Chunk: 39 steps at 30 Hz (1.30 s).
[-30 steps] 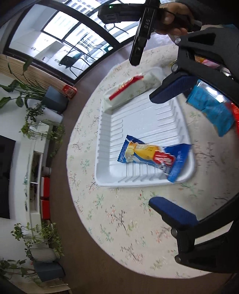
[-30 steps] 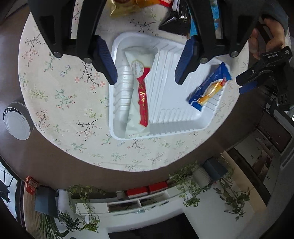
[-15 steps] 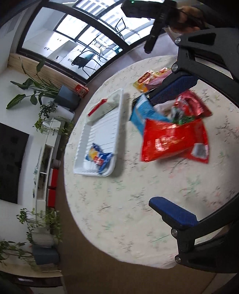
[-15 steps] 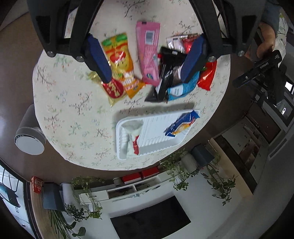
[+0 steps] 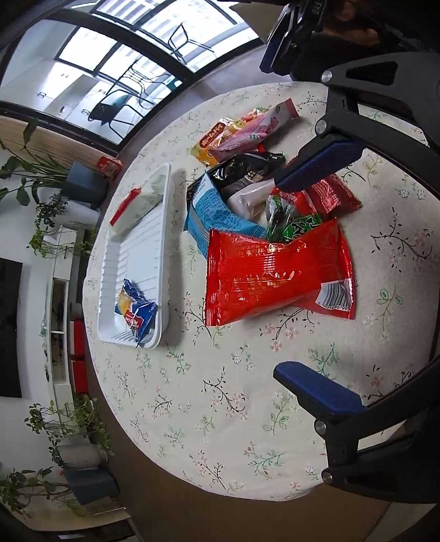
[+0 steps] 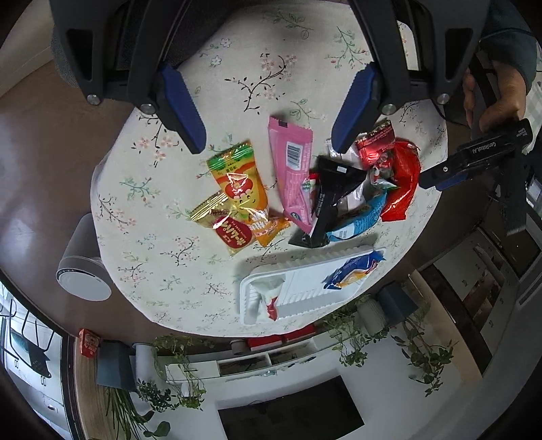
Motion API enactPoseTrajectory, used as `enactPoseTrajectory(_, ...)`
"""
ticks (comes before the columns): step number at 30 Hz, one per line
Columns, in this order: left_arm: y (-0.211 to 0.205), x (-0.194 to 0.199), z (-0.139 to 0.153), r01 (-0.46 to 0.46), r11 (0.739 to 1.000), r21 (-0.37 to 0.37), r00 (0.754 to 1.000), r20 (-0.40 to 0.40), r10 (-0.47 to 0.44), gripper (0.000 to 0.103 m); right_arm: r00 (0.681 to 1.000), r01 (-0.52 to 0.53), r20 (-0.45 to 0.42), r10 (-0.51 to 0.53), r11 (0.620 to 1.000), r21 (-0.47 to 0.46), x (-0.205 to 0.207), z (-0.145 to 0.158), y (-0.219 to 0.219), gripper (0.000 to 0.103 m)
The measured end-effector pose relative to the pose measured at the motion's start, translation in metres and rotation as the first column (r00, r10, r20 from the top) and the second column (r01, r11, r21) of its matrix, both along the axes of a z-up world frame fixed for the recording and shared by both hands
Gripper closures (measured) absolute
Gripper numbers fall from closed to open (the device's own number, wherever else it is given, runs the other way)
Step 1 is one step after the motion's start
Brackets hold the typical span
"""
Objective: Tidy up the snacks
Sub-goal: 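Grasp the red chip bag with the left gripper, then lift the red chip bag with the left gripper while the right gripper grasps the pink bar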
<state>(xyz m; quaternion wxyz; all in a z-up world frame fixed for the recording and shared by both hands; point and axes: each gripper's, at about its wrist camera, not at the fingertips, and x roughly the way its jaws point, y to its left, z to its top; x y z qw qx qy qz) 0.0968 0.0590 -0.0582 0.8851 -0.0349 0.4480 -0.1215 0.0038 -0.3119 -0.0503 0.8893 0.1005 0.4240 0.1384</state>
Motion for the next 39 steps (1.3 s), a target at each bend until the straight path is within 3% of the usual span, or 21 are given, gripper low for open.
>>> enactPoseTrajectory(5,-0.004,0.019,-0.011,0.014,1.000,0.019,0.999,-0.049,-0.013,0.036,1.000,-0.027,-0.013,0.027,1.000,-0.005,-0.003,-0.006,0.010,0.023)
enactPoseTrajectory(12,-0.002,0.038,-0.030,0.021,0.999,0.037,0.995,-0.102,-0.017,0.037,0.999,-0.034,-0.015,0.034,0.999,-0.011,-0.004,-0.007,0.012,0.024)
enactPoseTrajectory(14,0.000,0.042,-0.033,0.036,0.999,0.005,0.993,-0.110,-0.035,0.058,0.999,-0.039,-0.021,0.039,0.999,-0.006,-0.003,-0.009,0.013,0.027)
enactPoseTrajectory(16,0.001,0.045,-0.036,0.043,0.999,0.005,0.992,-0.119,-0.042,0.064,0.999,-0.045,-0.028,0.045,0.999,-0.007,-0.001,-0.010,0.014,0.028)
enactPoseTrajectory(25,0.009,0.038,-0.033,0.064,0.997,-0.032,0.992,-0.105,-0.067,0.072,0.998,-0.048,-0.033,0.048,0.999,-0.020,0.005,-0.009,0.016,0.033)
enactPoseTrajectory(30,0.020,0.020,-0.024,0.057,0.995,-0.086,0.995,-0.079,-0.064,0.072,0.998,-0.067,-0.009,0.067,0.993,-0.098,0.016,-0.001,0.018,0.037)
enactPoseTrajectory(36,0.029,-0.007,-0.014,0.047,0.989,-0.143,0.997,-0.053,-0.055,0.072,0.988,-0.140,-0.080,0.133,0.985,-0.099,0.048,-0.010,0.025,0.056)
enactPoseTrajectory(39,0.033,-0.015,-0.015,0.039,0.987,-0.157,0.997,-0.055,-0.048,0.072,0.980,-0.179,-0.110,0.165,0.976,-0.124,0.058,-0.014,0.035,0.059)
